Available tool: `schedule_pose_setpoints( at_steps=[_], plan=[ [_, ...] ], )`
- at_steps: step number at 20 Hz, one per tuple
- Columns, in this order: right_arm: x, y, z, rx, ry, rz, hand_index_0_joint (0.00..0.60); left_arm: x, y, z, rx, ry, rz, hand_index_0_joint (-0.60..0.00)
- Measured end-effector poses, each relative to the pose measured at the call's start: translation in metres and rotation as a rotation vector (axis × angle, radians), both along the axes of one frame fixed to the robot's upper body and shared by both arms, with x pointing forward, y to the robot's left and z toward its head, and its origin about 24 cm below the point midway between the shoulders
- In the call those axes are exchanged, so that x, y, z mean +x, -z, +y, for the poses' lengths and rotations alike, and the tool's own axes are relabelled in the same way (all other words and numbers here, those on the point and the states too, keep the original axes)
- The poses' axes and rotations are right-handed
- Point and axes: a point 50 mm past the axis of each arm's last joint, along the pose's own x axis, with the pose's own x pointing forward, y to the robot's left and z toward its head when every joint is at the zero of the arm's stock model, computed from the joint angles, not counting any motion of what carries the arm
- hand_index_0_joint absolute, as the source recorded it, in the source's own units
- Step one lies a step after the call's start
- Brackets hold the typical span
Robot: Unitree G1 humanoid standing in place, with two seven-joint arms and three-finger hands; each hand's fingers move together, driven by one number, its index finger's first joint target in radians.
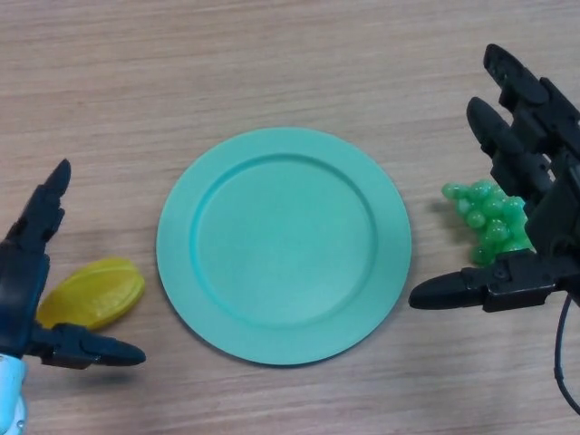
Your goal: Pick up the yellow starfruit and place it on the plate
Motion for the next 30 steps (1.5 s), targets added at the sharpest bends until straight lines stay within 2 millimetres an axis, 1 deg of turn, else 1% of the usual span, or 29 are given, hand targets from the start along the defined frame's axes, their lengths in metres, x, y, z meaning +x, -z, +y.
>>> schedule_pose_setpoints(
  at_steps=[3, 5, 7, 9, 10, 11, 13, 19, 20, 21, 22, 23, 24, 25, 26, 30],
  plan=[
    [0.0, 0.0, 0.0, 0.0, 0.0, -0.002, 0.0, 0.006, 0.013, -0.007, -0.008, 0.002, 0.029, 0.0],
    [-0.003, -0.004, 0.001, -0.001, -0.001, -0.015, 0.0, 0.006, 0.018, -0.013, -0.007, 0.035, 0.016, 0.0],
    [-0.005, -0.01, 0.0, 0.001, 0.009, -0.044, 0.0, 0.006, 0.024, -0.011, -0.01, 0.01, 0.013, 0.0],
    [-0.005, -0.011, -0.002, 0.002, 0.024, -0.044, 0.0, 0.005, 0.028, -0.009, -0.005, -0.002, -0.006, 0.0],
    [-0.005, -0.011, -0.003, 0.001, 0.029, -0.039, 0.0, 0.005, 0.028, -0.01, -0.002, 0.01, -0.02, 0.0],
    [-0.007, -0.013, -0.004, -0.001, 0.035, -0.042, 0.0, 0.005, 0.029, -0.012, 0.062, 0.023, -0.041, 0.0],
    [-0.007, -0.014, -0.005, -0.001, 0.037, -0.045, 0.0, 0.006, 0.028, -0.012, 0.086, 0.035, -0.039, 0.0],
    [-0.008, -0.014, -0.005, -0.002, 0.038, -0.046, 0.0, 0.001, 0.027, -0.012, 0.087, 0.038, -0.041, 0.0],
    [-0.008, -0.014, -0.005, -0.002, 0.038, -0.046, 0.0, 0.0, 0.026, -0.013, 0.087, 0.044, -0.041, -0.05],
    [-0.008, -0.014, -0.005, -0.002, 0.037, -0.045, 0.0, 0.0, 0.025, -0.013, 0.088, 0.051, -0.045, -0.2],
    [-0.008, -0.014, -0.005, -0.002, 0.037, -0.046, 0.0, 0.0, 0.024, -0.014, 0.088, 0.051, -0.047, -0.3],
    [-0.008, -0.014, -0.005, -0.002, 0.037, -0.046, 0.0, -0.001, 0.024, -0.014, 0.089, 0.051, -0.044, -0.45],
    [-0.007, -0.014, -0.005, -0.002, 0.038, -0.046, 0.0, -0.002, 0.023, -0.014, 0.093, 0.053, -0.032, -0.55],
    [-0.007, -0.015, -0.004, -0.002, 0.037, -0.049, 0.0, -0.004, 0.024, -0.014, 0.146, 0.06, -0.018, -0.6],
    [-0.007, -0.016, -0.004, -0.002, 0.035, -0.055, 0.0, -0.005, 0.024, -0.013, 0.185, 0.065, -0.017, -0.6],
    [-0.006, -0.017, -0.002, 0.0, 0.031, -0.06, 0.0, -0.011, 0.019, -0.006, 0.236, 0.065, -0.021, -0.6]
  ],
)
